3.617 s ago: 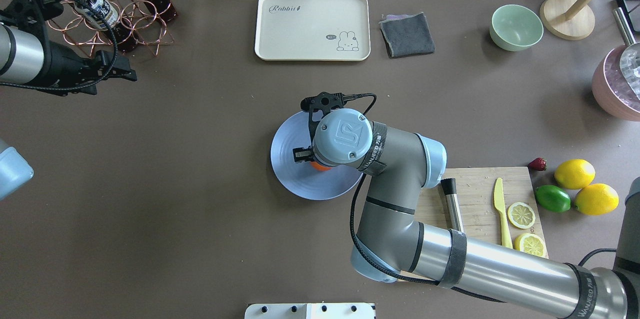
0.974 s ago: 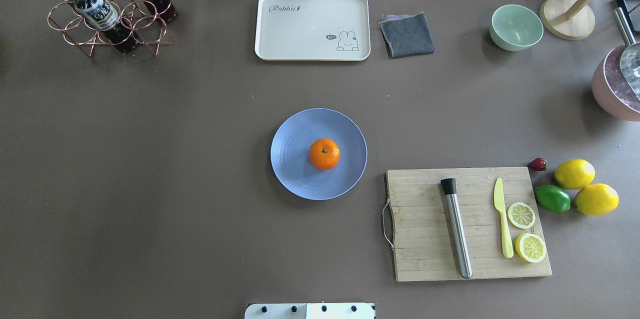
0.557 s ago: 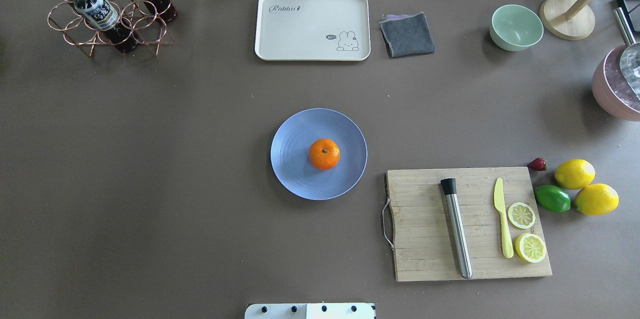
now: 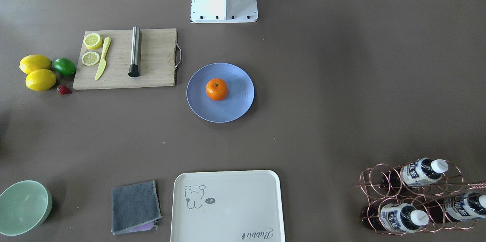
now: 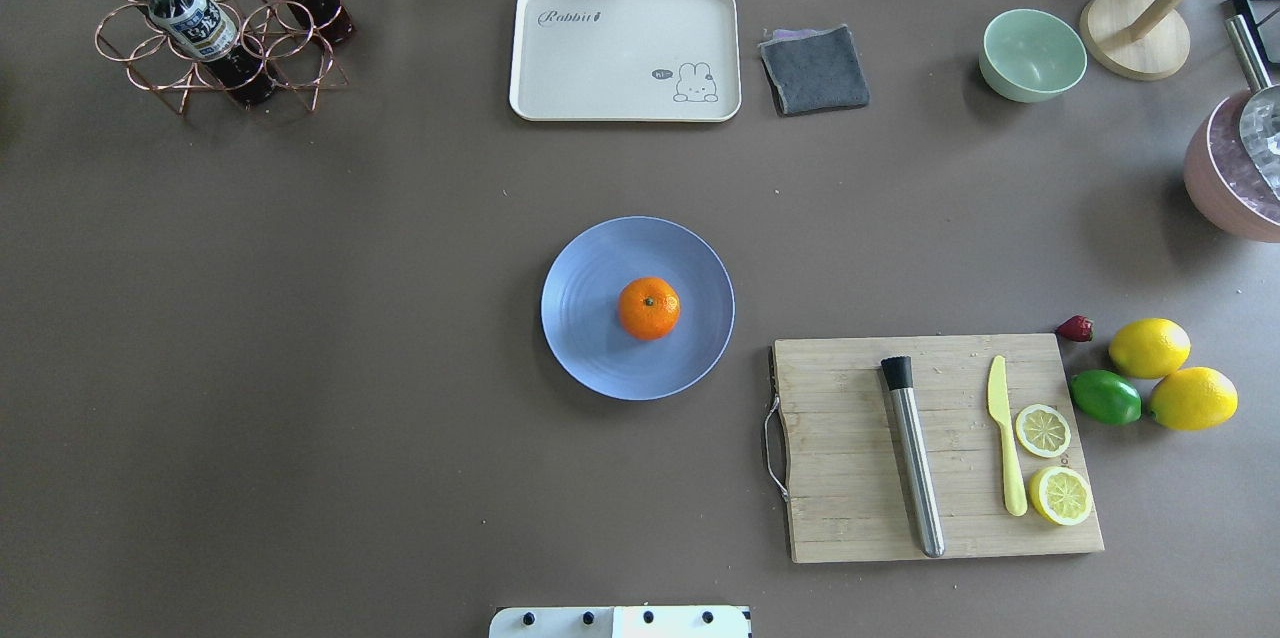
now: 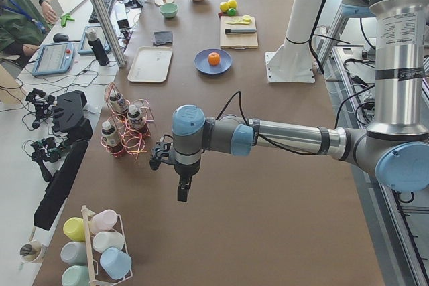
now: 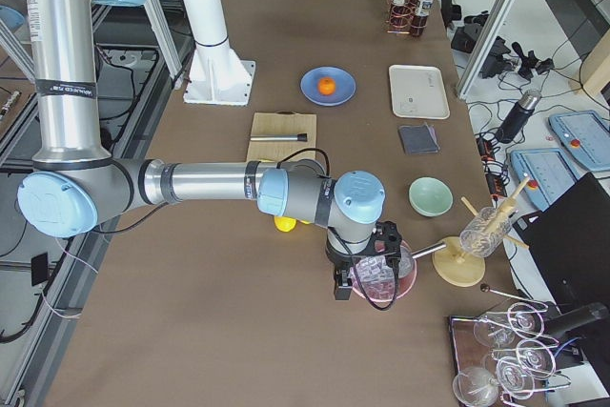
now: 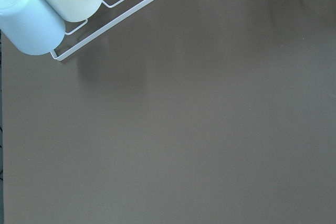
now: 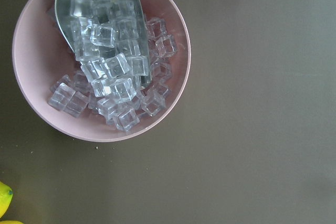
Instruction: Pick orange to plate
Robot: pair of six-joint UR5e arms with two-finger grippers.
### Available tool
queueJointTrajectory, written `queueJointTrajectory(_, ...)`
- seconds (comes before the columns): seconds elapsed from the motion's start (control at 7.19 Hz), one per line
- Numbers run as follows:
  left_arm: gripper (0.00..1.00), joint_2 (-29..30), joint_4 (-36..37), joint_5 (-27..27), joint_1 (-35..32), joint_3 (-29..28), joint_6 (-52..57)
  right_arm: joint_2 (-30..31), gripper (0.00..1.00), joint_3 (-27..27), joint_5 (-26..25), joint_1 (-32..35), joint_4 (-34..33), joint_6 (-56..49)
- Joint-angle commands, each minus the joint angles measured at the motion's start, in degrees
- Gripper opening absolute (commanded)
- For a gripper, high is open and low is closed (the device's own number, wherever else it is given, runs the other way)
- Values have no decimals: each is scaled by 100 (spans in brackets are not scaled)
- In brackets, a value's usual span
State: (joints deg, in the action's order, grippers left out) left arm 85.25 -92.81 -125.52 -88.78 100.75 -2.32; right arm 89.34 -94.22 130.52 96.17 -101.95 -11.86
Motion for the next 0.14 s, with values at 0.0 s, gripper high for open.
queueJointTrajectory(0.0, 98, 0, 0, 1, -8, -3, -5, 22, 100, -26, 0, 33, 0, 0)
